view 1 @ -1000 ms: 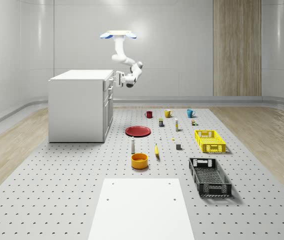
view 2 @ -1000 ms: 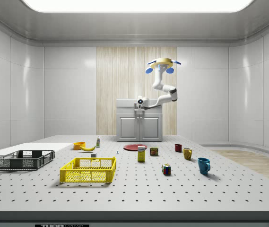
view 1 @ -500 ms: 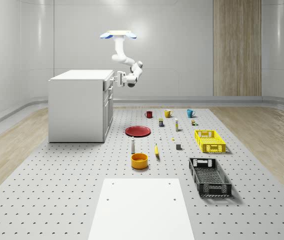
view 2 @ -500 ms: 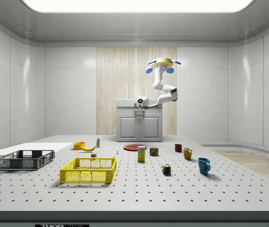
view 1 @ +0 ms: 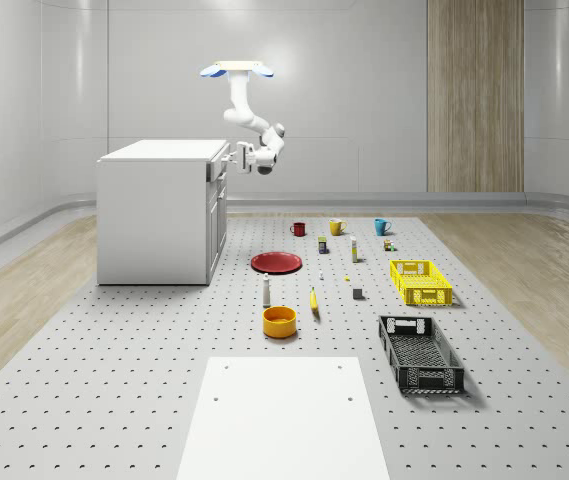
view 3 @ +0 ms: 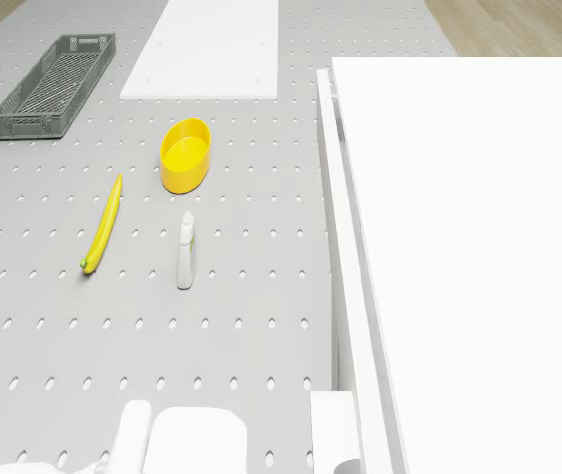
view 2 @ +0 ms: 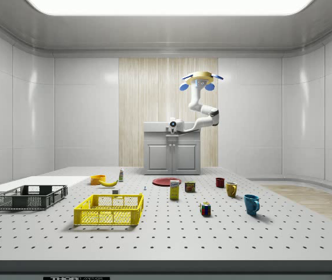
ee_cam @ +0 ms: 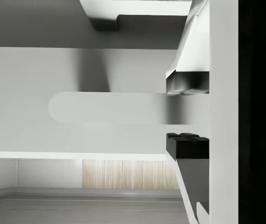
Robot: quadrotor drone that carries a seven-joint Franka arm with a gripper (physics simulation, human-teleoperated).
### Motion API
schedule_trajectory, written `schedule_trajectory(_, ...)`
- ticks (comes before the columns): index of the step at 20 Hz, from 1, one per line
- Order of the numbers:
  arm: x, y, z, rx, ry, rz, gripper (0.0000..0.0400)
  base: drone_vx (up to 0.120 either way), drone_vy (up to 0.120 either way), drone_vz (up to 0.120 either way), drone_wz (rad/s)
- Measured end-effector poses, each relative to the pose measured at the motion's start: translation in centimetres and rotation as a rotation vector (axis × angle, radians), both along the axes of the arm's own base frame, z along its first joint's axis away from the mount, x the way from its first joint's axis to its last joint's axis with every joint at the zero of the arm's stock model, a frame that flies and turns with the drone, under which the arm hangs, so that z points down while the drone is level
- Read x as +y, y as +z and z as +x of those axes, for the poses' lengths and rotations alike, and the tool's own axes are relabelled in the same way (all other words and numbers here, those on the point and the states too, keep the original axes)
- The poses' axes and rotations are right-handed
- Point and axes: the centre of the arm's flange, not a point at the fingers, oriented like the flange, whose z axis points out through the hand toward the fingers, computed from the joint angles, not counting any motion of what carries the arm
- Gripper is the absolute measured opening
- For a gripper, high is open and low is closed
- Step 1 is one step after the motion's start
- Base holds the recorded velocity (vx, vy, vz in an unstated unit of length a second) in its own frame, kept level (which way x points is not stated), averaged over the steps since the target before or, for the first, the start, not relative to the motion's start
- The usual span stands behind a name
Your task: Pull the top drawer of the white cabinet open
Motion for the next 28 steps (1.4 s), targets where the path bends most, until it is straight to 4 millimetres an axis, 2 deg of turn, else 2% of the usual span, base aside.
schedule_trajectory(11, -2.5, 0.1, -0.1, 0.010, 0.000, 0.001, 0.0112, 0.000, 0.000, 0.000, 0.000)
schedule_trajectory(12, -2.6, 0.1, -0.1, 0.011, 0.000, 0.001, 0.0156, 0.000, 0.000, 0.000, 0.000)
schedule_trajectory(14, -2.9, 0.1, -0.1, 0.011, 0.000, 0.001, 0.0217, 0.000, 0.000, 0.000, 0.000)
schedule_trajectory(17, -2.8, 0.1, -0.1, 0.012, 0.000, 0.001, 0.0267, 0.000, 0.000, 0.000, 0.000)
schedule_trajectory(21, -2.2, 0.1, -0.1, 0.012, 0.000, 0.001, 0.0295, 0.000, 0.000, 0.000, 0.000)
schedule_trajectory(28, -0.6, 0.1, -0.1, 0.012, 0.000, 0.001, 0.0309, 0.000, 0.000, 0.000, 0.000)
